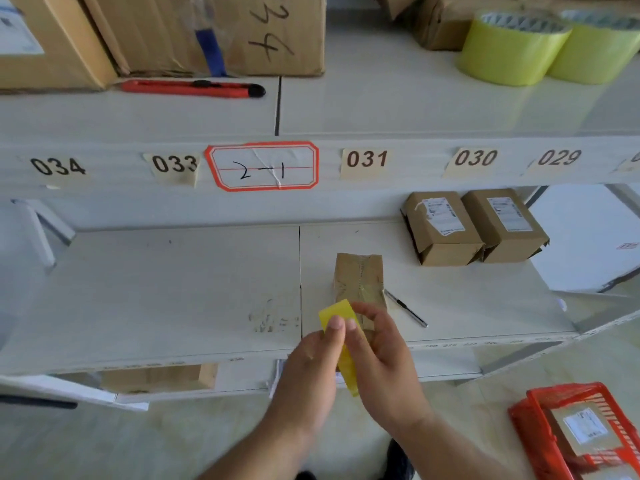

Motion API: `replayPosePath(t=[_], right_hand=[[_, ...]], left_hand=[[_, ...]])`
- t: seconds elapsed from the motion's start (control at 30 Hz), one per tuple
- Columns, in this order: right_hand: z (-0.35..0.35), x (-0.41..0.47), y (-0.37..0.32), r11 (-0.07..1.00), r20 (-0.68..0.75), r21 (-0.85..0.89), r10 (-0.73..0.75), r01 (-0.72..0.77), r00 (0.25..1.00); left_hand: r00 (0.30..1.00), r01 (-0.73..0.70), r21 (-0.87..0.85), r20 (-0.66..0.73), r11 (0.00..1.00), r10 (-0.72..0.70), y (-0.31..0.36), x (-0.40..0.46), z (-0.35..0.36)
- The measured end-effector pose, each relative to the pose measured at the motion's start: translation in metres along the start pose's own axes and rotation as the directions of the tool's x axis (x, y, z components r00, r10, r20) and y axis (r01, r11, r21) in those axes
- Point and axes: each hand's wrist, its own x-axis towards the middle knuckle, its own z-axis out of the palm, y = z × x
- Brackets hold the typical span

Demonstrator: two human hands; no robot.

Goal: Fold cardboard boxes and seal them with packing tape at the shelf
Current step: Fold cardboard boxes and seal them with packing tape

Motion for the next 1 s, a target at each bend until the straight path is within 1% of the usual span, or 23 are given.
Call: replayPosePath(t=[0.07, 0.13, 0.2, 0.27, 0.33, 0.37, 0.4, 0.47, 0.5, 0.53, 0.6, 0.63, 0.67, 0.7, 0.77, 0.83, 0.87, 0.9, 0.93, 0.97, 1.0], right_hand=[[0.008, 0.005, 0.006, 0.998, -0.02, -0.043, 0.034, -0.035, 0.999], [0.015, 0.011, 0.013, 0.992, -0.081, -0.043, 0.116, -0.12, 0.99], [0.021, 0.018, 0.019, 0.983, -0.105, -0.045, 0.174, -0.18, 0.979], [0.028, 0.026, 0.018, 0.964, -0.059, -0.072, 0.253, -0.257, 0.966], [0.033, 0.04, 0.014, 0.913, -0.057, -0.075, 0.399, -0.402, 0.915], [0.032, 0.047, 0.015, 0.894, -0.071, -0.069, 0.439, -0.443, 0.896], [0.029, 0.053, 0.017, 0.894, -0.088, -0.103, 0.428, -0.436, 0.899], [0.014, 0.064, 0.028, 0.887, -0.168, -0.299, 0.314, -0.351, 0.935], [0.002, 0.067, 0.035, 0.87, -0.229, -0.368, 0.257, -0.328, 0.939], [-0.012, 0.069, 0.041, 0.86, -0.278, -0.389, 0.232, -0.33, 0.932], [-0.038, 0.076, 0.055, 0.853, -0.34, -0.358, 0.259, -0.379, 0.904], [-0.048, 0.081, 0.062, 0.842, -0.344, -0.342, 0.3, -0.416, 0.89], [-0.056, 0.085, 0.07, 0.827, -0.322, -0.346, 0.339, -0.443, 0.884], [-0.062, 0.091, 0.08, 0.813, -0.296, -0.359, 0.366, -0.458, 0.882], [-0.068, 0.1, 0.099, 0.793, -0.272, -0.39, 0.386, -0.467, 0.882], [-0.068, 0.105, 0.111, 0.778, -0.257, -0.418, 0.395, -0.47, 0.882], [-0.066, 0.106, 0.113, 0.772, -0.261, -0.415, 0.406, -0.482, 0.876], [-0.065, 0.107, 0.112, 0.77, -0.269, -0.41, 0.409, -0.488, 0.872], [-0.064, 0.106, 0.111, 0.771, -0.274, -0.412, 0.404, -0.486, 0.873], [-0.062, 0.105, 0.111, 0.772, -0.272, -0.411, 0.404, -0.485, 0.873], [-0.059, 0.102, 0.112, 0.77, -0.265, -0.409, 0.413, -0.49, 0.871]], left_hand=[[0.991, 0.025, -0.126, -0.125, 0.992, -0.04, -0.007, 0.009, 0.007], [0.978, -0.018, -0.125, -0.209, 0.992, -0.009, -0.015, 0.016, 0.008], [0.972, -0.082, -0.061, -0.225, 0.995, 0.066, -0.023, 0.02, 0.005], [0.961, -0.137, 0.013, -0.241, 0.99, 0.136, -0.029, 0.023, -0.002], [0.945, -0.175, 0.162, -0.249, 0.971, 0.212, -0.038, 0.034, -0.015], [0.934, -0.184, 0.249, -0.258, 0.951, 0.249, -0.043, 0.043, -0.024], [0.918, -0.187, 0.342, -0.272, 0.921, 0.288, -0.049, 0.056, -0.036], [0.891, -0.143, 0.573, -0.281, 0.807, 0.357, -0.064, 0.095, -0.066], [0.887, -0.087, 0.684, -0.279, 0.725, 0.369, -0.072, 0.118, -0.083], [0.884, -0.021, 0.782, -0.277, 0.623, 0.377, -0.081, 0.142, -0.098], [0.877, 0.132, 0.909, -0.293, 0.395, 0.382, -0.102, 0.18, -0.125], [0.88, 0.201, 0.93, -0.31, 0.309, 0.361, -0.112, 0.195, -0.135], [0.886, 0.259, 0.931, -0.335, 0.258, 0.321, -0.121, 0.205, -0.143], [0.888, 0.296, 0.926, -0.358, 0.236, 0.289, -0.128, 0.213, -0.147], [0.886, 0.326, 0.919, -0.379, 0.223, 0.268, -0.138, 0.221, -0.148], [0.878, 0.339, 0.91, -0.397, 0.241, 0.266, -0.139, 0.228, -0.143], [0.867, 0.347, 0.892, -0.423, 0.29, 0.263, -0.137, 0.232, -0.139], [0.85, 0.344, 0.863, -0.454, 0.37, 0.268, -0.132, 0.232, -0.133], [0.833, 0.3, 0.83, -0.468, 0.469, 0.295, -0.126, 0.231, -0.122], [0.834, 0.226, 0.791, -0.459, 0.569, 0.306, -0.118, 0.226, -0.106], [0.868, 0.149, 0.73, -0.419, 0.667, 0.265, -0.111, 0.218, -0.083]])
